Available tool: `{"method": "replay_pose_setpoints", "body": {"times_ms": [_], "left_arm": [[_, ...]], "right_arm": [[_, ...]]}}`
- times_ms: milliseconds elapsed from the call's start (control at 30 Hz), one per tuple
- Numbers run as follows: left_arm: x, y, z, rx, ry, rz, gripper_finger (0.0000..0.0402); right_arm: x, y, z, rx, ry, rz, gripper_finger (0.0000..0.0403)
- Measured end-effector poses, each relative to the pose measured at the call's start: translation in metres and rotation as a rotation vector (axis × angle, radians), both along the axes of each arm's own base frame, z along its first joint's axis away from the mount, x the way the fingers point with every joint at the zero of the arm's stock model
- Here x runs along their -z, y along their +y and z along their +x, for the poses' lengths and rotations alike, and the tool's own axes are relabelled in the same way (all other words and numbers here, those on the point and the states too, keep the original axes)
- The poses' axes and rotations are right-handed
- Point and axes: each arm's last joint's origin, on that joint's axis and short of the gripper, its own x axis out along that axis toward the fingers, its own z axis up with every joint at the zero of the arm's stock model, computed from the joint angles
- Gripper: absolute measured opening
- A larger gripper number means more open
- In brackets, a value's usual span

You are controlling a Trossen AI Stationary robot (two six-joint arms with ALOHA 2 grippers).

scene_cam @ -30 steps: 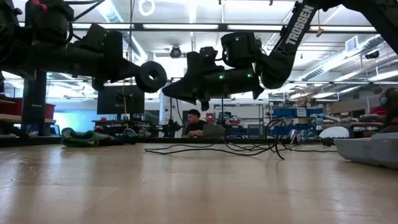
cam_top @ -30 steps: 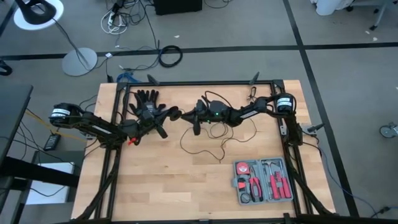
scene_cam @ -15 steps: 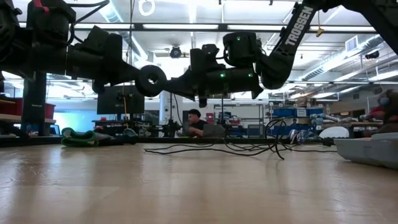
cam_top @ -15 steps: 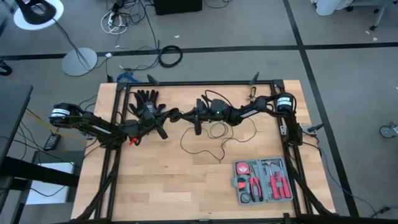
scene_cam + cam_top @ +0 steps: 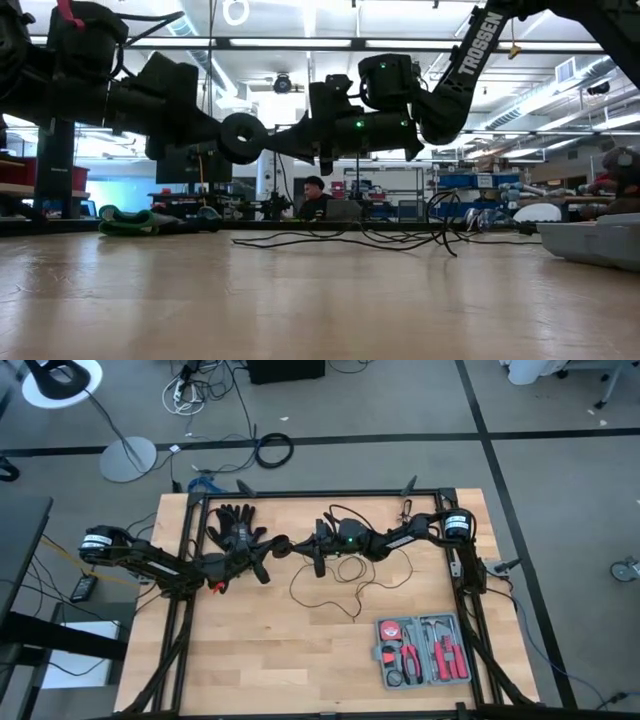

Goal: Coil cords
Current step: Coil the black wire

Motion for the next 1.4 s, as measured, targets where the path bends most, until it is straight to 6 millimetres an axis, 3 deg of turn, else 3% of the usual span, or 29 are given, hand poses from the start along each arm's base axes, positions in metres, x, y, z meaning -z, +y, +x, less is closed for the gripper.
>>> {"method": "replay_pose_setpoints", "body": {"times_ms": [800,1400], "left_arm": [[0.016,-0.004,0.0,0.152,0.083,-0.154,0.0001],[0.012,-0.002,0.0,0.072,0.061,-0.089,0.0001]], "right_arm": [[-0.007,-0.002,0.0,0.026,-0.027,-0.01,0.0001],[-0.002,0.001,0.0,0.017,0.02,0.004,0.0001]]}}
